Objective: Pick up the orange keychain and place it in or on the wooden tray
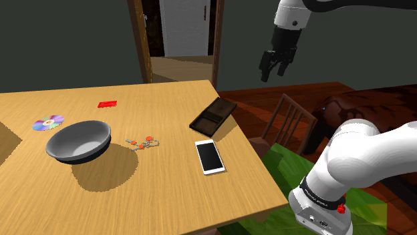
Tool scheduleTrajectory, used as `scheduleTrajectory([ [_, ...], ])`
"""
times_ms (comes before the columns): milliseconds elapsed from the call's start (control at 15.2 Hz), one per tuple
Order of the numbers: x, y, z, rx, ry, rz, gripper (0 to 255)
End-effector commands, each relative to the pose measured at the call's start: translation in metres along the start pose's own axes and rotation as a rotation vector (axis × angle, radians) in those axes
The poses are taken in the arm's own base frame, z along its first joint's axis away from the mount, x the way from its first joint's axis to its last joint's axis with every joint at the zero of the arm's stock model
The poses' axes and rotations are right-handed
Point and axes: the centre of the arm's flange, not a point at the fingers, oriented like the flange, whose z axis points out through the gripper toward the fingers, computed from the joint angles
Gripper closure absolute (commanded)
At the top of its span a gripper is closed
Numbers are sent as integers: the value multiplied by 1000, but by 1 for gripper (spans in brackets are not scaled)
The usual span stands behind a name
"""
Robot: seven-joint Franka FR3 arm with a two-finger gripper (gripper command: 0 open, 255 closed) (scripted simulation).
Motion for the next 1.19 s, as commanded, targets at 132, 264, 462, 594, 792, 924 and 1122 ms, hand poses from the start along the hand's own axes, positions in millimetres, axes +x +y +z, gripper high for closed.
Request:
scheduleTrajectory([
  [132,6,-23,11,1,-2,32,0],
  [264,12,-46,23,2,-4,63,0],
  [462,23,-80,39,3,-6,111,0],
  [594,31,-103,51,4,-8,142,0],
  [792,44,-136,68,5,-11,190,0],
  [924,54,-157,79,5,-13,222,0],
  [1122,70,-189,96,7,-15,269,0],
])
